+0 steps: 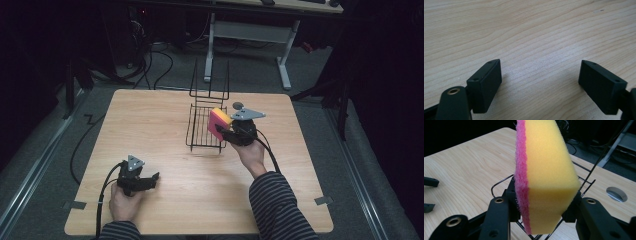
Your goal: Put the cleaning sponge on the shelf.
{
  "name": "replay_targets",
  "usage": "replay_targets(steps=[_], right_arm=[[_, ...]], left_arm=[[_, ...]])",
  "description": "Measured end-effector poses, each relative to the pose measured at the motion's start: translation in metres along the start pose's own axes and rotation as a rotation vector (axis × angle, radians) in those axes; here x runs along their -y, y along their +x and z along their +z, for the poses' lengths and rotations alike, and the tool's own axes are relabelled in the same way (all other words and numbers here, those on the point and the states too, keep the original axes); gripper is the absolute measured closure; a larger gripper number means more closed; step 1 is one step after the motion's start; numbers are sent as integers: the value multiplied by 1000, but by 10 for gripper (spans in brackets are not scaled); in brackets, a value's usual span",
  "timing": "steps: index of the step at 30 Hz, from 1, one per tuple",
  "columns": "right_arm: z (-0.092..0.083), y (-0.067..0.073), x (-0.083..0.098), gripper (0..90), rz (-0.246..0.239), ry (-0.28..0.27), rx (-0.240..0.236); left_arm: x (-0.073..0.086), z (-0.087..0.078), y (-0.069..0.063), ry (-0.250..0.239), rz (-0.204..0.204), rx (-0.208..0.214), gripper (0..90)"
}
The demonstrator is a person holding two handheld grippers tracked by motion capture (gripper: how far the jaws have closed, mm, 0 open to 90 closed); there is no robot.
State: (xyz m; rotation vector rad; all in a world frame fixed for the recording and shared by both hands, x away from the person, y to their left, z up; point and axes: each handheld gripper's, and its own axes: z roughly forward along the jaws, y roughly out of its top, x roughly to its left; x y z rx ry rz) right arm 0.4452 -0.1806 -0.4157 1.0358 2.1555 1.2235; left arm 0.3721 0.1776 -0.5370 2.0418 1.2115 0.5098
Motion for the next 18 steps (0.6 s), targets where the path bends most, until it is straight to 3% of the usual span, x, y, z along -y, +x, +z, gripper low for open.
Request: replay_targets(steps=[3,18], right_arm=[[4,-1,0,606,26,5,-10],[29,1,5,605,32,49,-21]], left_arm=[[0,0,0,0,0,0,191],[0,0,0,0,-1,1,192]])
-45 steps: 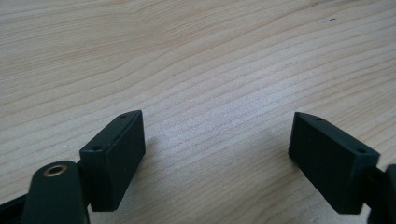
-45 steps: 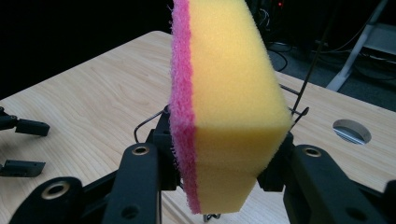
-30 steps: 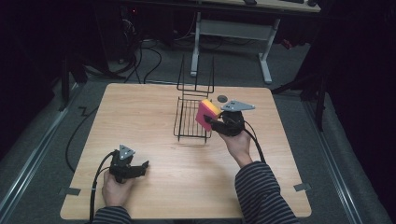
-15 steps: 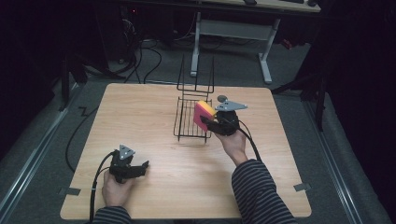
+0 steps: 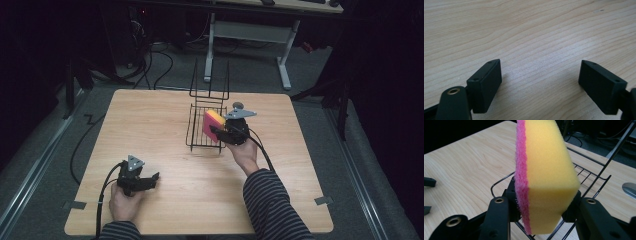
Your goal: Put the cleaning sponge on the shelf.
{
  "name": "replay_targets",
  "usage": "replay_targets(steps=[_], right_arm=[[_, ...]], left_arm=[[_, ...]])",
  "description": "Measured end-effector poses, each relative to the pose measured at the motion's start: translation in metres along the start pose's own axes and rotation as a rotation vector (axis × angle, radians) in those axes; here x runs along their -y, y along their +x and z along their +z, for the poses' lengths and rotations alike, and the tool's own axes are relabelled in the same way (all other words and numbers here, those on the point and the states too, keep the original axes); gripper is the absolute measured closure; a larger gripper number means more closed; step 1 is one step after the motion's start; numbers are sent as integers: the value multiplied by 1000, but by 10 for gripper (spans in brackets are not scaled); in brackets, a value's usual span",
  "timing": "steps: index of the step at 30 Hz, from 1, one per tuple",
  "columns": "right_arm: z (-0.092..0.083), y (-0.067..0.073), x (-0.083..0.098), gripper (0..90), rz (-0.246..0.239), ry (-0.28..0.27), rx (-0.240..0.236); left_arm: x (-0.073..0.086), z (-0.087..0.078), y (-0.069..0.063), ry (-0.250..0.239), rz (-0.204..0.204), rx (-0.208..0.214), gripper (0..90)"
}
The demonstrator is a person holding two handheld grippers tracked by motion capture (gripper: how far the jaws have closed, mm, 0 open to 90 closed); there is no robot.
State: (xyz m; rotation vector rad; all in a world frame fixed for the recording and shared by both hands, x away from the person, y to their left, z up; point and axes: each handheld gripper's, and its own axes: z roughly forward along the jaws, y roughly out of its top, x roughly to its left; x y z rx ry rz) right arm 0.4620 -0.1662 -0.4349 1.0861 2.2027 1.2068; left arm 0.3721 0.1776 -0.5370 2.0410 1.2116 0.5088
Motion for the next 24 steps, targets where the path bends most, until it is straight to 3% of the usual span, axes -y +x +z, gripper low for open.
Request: replay_targets(steps=[24], right_arm=[[25,4,7,602,12,48,6]], left_arm=[[0,0,0,0,1,0,191]])
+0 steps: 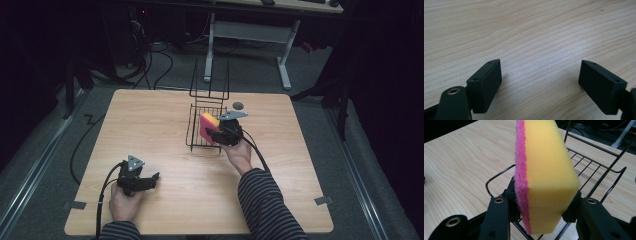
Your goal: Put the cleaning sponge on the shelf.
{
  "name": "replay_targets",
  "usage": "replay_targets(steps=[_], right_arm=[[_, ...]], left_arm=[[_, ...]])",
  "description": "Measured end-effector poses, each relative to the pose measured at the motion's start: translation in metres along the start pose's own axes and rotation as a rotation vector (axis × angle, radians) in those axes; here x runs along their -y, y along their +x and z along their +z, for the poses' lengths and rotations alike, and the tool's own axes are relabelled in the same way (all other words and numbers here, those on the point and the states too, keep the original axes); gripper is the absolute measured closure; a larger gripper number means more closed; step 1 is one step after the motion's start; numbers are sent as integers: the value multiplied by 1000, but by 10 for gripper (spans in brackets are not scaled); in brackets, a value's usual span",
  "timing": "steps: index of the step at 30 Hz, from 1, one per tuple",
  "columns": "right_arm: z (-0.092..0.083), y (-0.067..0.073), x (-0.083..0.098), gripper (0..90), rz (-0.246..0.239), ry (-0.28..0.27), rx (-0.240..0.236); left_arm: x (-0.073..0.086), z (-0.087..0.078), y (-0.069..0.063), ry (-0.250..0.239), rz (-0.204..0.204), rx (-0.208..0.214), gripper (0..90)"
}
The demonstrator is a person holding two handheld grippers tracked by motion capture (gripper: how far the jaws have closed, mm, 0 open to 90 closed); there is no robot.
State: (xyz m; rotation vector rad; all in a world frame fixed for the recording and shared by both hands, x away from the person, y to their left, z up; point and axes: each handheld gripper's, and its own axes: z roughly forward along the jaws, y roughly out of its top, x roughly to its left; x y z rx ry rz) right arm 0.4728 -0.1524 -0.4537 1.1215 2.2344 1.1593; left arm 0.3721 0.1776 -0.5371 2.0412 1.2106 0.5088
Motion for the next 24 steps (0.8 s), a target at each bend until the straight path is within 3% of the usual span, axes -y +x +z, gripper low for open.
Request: replay_targets(steps=[24], right_arm=[[5,-3,4,589,-2,29,2]], left_arm=[[0,0,0,0,0,0,192]])
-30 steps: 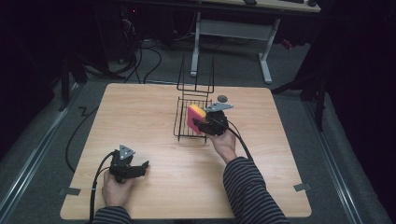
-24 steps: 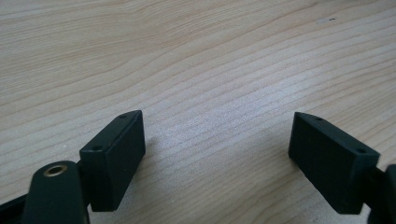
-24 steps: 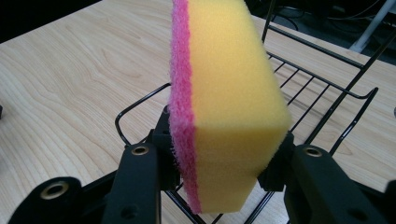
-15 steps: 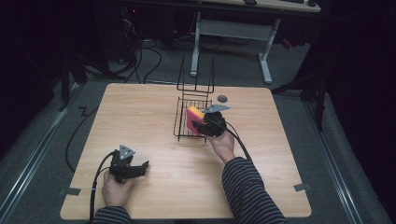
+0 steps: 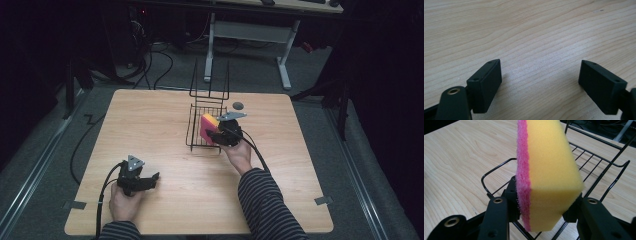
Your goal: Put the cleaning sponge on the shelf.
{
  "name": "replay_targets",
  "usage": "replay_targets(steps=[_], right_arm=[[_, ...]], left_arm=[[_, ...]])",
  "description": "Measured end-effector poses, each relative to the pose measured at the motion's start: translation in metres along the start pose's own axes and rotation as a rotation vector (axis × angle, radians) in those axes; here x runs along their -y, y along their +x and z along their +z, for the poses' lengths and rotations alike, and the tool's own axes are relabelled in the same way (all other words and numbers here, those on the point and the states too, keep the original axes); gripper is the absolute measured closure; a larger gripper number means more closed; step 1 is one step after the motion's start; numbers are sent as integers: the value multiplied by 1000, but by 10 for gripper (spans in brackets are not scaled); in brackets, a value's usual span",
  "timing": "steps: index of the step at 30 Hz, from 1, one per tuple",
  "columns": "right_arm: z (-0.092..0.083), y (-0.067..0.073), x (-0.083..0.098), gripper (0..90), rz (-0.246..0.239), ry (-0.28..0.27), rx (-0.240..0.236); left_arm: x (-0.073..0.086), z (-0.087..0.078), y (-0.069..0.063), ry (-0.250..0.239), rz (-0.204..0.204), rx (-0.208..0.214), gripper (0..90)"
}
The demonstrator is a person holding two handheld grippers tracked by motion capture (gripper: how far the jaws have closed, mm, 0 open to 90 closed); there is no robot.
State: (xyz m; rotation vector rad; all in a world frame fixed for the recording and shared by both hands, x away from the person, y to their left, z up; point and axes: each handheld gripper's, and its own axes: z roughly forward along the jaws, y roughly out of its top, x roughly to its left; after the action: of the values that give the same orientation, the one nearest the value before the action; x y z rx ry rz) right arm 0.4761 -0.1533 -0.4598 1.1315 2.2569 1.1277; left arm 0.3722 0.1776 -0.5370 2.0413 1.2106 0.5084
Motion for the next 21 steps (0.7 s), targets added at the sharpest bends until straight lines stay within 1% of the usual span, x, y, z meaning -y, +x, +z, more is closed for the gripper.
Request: replay_targets(steps=[5,8,11,15,21], right_arm=[[0,0,0,578,6,7,0],[0,0,0,547,10,6,-2],[1,1,1,521,3,6,-2],[1,1,1,501,4,13,-6],[-1,1,0,438,0,-2,-9]], left_arm=[[0,0,0,0,0,0,192],[0,0,0,0,0,0,192],[0,0,0,0,0,0,192],[0,0,0,0,0,0,192],[0,0,0,0,0,0,192]])
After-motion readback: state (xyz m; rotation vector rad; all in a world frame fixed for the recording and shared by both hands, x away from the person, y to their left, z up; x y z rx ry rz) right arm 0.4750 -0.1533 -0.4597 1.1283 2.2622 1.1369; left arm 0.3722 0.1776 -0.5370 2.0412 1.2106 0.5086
